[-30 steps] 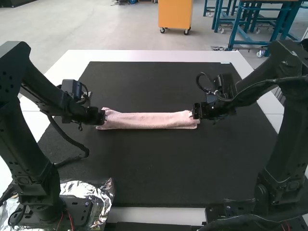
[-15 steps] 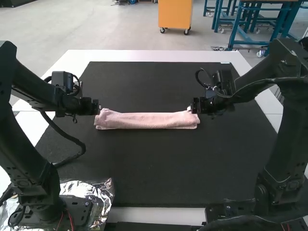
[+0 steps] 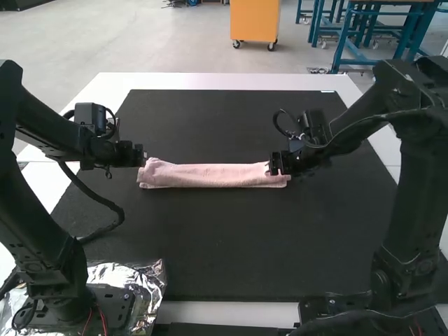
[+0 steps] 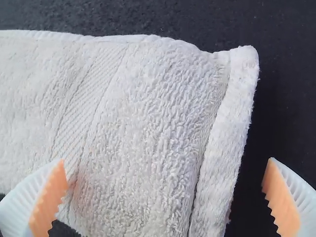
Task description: Fold the towel.
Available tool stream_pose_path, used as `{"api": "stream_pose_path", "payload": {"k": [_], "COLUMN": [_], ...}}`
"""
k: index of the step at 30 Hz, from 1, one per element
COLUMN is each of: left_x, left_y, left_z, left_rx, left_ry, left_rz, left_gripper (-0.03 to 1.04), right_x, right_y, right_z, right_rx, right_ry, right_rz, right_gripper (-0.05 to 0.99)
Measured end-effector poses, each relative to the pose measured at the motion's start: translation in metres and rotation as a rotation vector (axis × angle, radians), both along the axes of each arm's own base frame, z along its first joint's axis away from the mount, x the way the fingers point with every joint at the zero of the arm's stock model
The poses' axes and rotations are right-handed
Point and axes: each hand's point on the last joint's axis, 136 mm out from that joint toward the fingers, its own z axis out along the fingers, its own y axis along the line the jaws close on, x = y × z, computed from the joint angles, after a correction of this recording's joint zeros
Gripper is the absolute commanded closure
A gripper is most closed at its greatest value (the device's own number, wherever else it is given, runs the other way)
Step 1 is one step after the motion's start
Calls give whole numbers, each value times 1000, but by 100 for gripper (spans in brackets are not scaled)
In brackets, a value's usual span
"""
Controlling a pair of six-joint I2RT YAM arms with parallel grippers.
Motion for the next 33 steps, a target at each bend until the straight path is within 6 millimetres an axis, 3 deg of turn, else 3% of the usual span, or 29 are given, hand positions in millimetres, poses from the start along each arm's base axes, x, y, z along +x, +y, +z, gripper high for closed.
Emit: {"api": "stream_pose_path", "payload": {"k": [3,4,6,8,9,16,19,26,30,33], "left_x": [0,0,0,0,0,0,0,11,22,24], "left_y": [0,0,0,0,0,0,0,1,2,6], "left_z": [0,0,2,5,6,7,7,20,37,41], "left_rx": [0,0,-1,-1,0,-1,-1,3,9,11], "left_ry": [1,1,-3,-11,-14,-15,-17,-55,-107,-118], "left_rz": [0,0,1,1,1,1,1,1,1,10], "left_gripper": [4,4,4,4,4,4,4,4,4,4], "right_x": [-1,-1,0,1,3,1,-5,8,1,-10], "right_y": [-1,-1,-2,-2,-5,-4,-7,-15,0,28], "right_z": [-8,-8,-9,-12,-13,-16,-8,65,63,65], "right_rx": [-8,-8,-14,-19,-31,-4,6,97,117,134], "right_ry": [11,11,9,9,1,14,40,-92,-77,-70], "right_rz": [-1,-1,-2,-4,-13,-15,-17,-51,-28,29], "right_gripper": [4,8,36,80,97,96,96,96,96,96]}}
